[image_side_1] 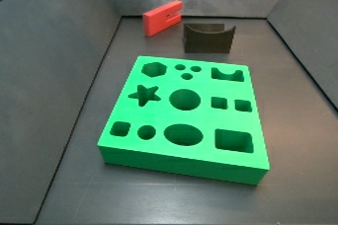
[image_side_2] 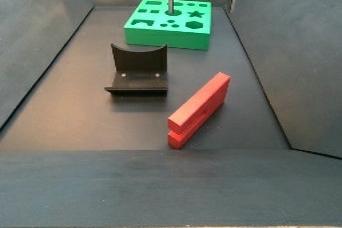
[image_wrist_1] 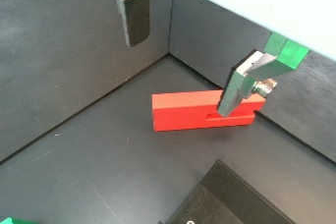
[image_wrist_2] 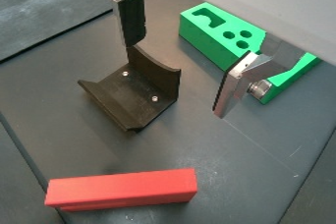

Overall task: Pick up the double-square object. Move up. Place the double-square object on the fixture. Regrasp the double-square object. Move to above the board. Insert the double-square object.
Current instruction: Pick up the double-square object.

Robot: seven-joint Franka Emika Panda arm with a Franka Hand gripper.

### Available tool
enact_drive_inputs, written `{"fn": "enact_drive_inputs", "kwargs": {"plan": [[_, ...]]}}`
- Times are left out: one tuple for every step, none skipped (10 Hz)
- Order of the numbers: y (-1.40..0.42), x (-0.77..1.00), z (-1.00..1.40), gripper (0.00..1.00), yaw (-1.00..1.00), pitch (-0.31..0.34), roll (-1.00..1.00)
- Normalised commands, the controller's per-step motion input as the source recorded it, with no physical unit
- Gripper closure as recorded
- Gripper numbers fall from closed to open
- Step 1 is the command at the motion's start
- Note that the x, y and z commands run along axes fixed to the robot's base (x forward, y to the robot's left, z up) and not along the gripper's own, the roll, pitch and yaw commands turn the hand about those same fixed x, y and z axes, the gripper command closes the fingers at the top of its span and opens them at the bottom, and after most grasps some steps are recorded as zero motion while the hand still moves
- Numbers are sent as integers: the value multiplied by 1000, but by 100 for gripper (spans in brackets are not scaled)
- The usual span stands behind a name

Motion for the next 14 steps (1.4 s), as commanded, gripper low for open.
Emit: {"fn": "enact_drive_inputs", "kwargs": {"plan": [[14,-114,0,0,0,0,0],[223,-280,-329,0,-449,0,97],[266,-157,-711,0,-737,0,36],[140,-146,-797,0,-889,6,16],[129,-123,-803,0,-897,11,23],[123,-154,-906,0,-966,-6,0],[143,-180,-906,0,-940,-10,0],[169,-191,-929,0,-854,-1,60],[251,0,-909,0,-700,0,133],[429,0,-854,0,-500,-54,104],[374,-49,-851,0,-369,-77,134],[269,-143,-860,0,-237,-77,147],[163,-60,-877,0,-266,-70,156],[94,-43,-866,0,-291,-76,163]]}}
